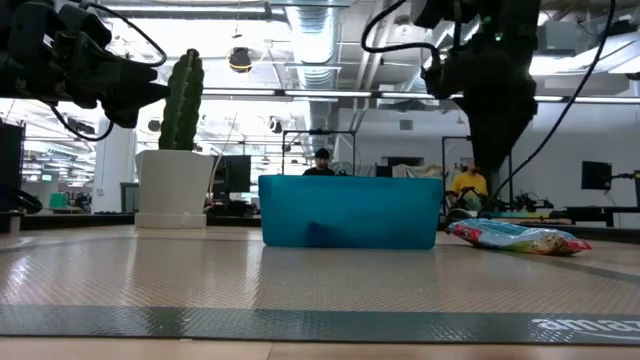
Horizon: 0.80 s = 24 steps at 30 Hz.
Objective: Pick and place Granola Bars by type
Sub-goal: Put the red granola bar into the blue bin
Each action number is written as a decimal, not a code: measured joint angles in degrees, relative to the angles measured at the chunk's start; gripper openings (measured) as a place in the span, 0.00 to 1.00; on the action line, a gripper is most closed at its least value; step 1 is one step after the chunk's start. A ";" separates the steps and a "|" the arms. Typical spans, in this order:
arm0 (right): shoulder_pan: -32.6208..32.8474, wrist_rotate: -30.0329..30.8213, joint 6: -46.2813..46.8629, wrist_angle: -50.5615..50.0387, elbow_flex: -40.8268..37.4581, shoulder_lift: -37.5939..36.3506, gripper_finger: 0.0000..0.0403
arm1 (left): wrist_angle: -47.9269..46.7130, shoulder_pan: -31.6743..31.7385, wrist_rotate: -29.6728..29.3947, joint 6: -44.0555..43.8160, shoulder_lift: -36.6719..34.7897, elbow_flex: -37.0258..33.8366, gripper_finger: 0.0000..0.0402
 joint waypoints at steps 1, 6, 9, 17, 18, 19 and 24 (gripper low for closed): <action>0.59 -0.19 0.36 0.05 0.00 0.82 0.58 | 0.00 0.00 0.00 0.02 0.00 0.00 0.45; 2.64 -1.41 0.50 1.17 -0.02 5.97 0.62 | 0.00 -0.01 0.00 0.00 0.00 0.00 0.45; 3.39 -1.15 0.14 1.56 -0.21 9.10 0.62 | 0.00 0.00 0.00 0.01 0.00 0.00 0.45; 3.50 -5.26 -0.87 13.45 -7.99 10.66 0.62 | 0.00 0.00 0.00 0.00 0.00 0.01 0.45; 3.50 -5.36 -0.84 14.35 -8.65 10.47 0.62 | 0.01 -0.01 -0.01 0.01 -0.01 0.01 0.45; 3.47 -5.50 -0.98 14.89 -8.93 10.41 0.62 | 0.00 0.00 -0.02 0.00 -0.02 0.00 0.45; 2.99 -5.80 -1.07 16.01 -9.72 9.49 0.58 | 0.00 0.00 0.00 0.00 0.00 0.01 0.45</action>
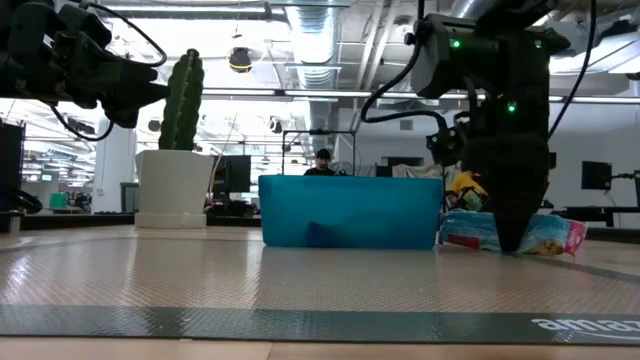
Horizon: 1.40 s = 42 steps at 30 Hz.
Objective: Pick and place Granola Bars by type
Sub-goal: Put the red granola bar into the blue bin
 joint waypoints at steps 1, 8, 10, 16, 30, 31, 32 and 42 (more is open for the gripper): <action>0.02 -0.02 -0.10 0.06 -0.04 -0.20 0.56 | 0.00 -0.02 -0.01 0.01 0.00 -0.01 0.45; 0.07 -0.16 -0.96 0.99 -0.06 -0.23 0.31 | 0.00 -0.02 0.00 0.00 0.00 0.00 0.45; 0.07 -0.16 -0.96 0.96 -0.06 -0.23 0.25 | 0.00 0.00 0.00 0.00 0.00 -0.01 0.45; 0.02 0.64 -0.96 0.21 -0.17 -1.90 0.16 | 0.00 0.00 -0.02 0.01 0.00 0.01 0.45; -3.70 7.75 3.02 -2.09 -0.08 -19.22 0.15 | 0.00 0.00 0.00 0.01 0.00 0.01 0.45; -4.25 7.57 2.59 -2.98 -0.08 -19.70 0.15 | 0.00 0.00 0.00 0.02 -0.01 0.00 0.45; -4.77 7.00 2.20 -3.57 -0.08 -20.07 0.15 | 0.00 -0.02 0.00 0.02 0.00 0.01 0.45; -7.13 1.15 -1.42 -6.56 -0.08 -16.66 0.27 | 0.00 0.00 -0.01 0.01 0.00 0.00 0.45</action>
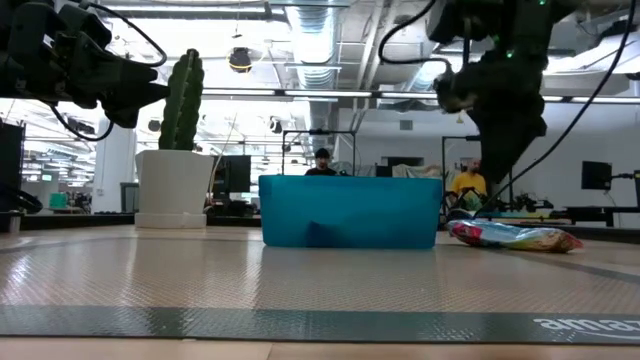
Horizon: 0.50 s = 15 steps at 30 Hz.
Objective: Pick and place Granola Bars by type
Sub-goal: Put the red granola bar into the blue bin
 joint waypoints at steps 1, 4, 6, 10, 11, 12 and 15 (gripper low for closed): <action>0.02 -0.13 0.00 0.02 0.00 0.66 0.30 | 0.00 0.00 0.01 0.00 0.00 -0.01 0.45; 0.29 -1.35 -0.04 0.08 0.00 2.84 0.41 | 0.00 0.00 0.00 -0.01 0.00 0.00 0.45; 0.61 -2.29 -0.82 0.13 0.00 4.27 0.50 | 0.00 -0.02 0.00 0.01 0.00 0.01 0.45; 1.59 -2.55 -2.99 0.85 0.00 7.05 0.64 | 0.00 0.00 0.01 0.00 -0.01 0.01 0.45; 1.83 -2.58 -3.94 1.11 0.00 7.56 0.67 | 0.02 0.00 0.01 0.00 0.00 -0.01 0.45; 2.04 -2.55 -4.43 1.21 0.00 8.13 0.68 | 0.00 0.00 0.01 -0.01 0.00 -0.01 0.45; 2.43 -2.59 -5.71 2.35 0.00 10.06 0.71 | 0.00 0.00 0.00 0.01 0.00 0.01 0.45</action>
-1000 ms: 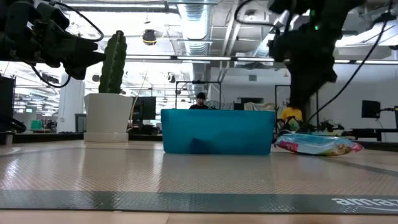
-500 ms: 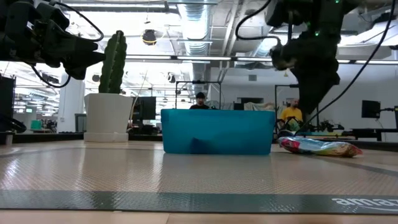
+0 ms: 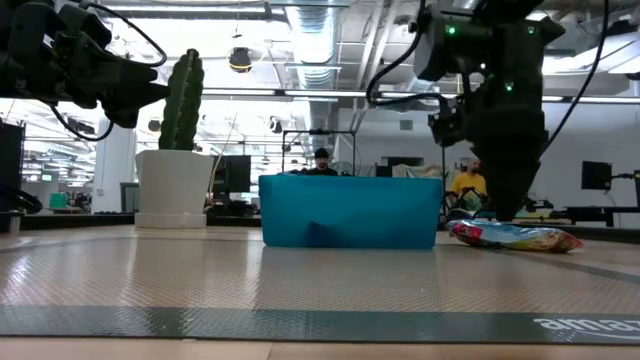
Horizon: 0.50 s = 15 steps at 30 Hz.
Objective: Pick and place Granola Bars by type
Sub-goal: Put the red granola bar into the blue bin
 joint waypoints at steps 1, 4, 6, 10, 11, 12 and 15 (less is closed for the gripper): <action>-0.03 -0.01 -0.35 0.30 0.01 0.70 0.71 | 0.02 -0.01 0.00 0.00 0.00 -0.02 0.45; -0.09 -0.13 -0.95 1.03 0.02 2.81 0.70 | 0.00 0.00 0.00 -0.01 0.00 0.00 0.45; -0.13 -0.78 -1.64 2.30 0.02 4.05 0.69 | 0.00 0.00 0.02 0.00 -0.02 -0.02 0.45; -0.07 -1.55 -1.86 3.40 0.02 5.94 0.64 | 0.00 0.00 0.01 -0.01 0.00 -0.01 0.45; -0.03 -1.78 -1.85 3.45 0.02 6.18 0.62 | 0.01 0.00 0.02 -0.01 0.00 0.00 0.45; -0.02 -1.80 -1.83 3.44 0.03 6.25 0.59 | 0.01 -0.01 0.01 0.00 0.00 -0.01 0.45; -0.02 -2.36 -1.51 3.45 0.05 6.30 0.48 | 0.00 0.00 0.02 0.00 0.00 0.00 0.45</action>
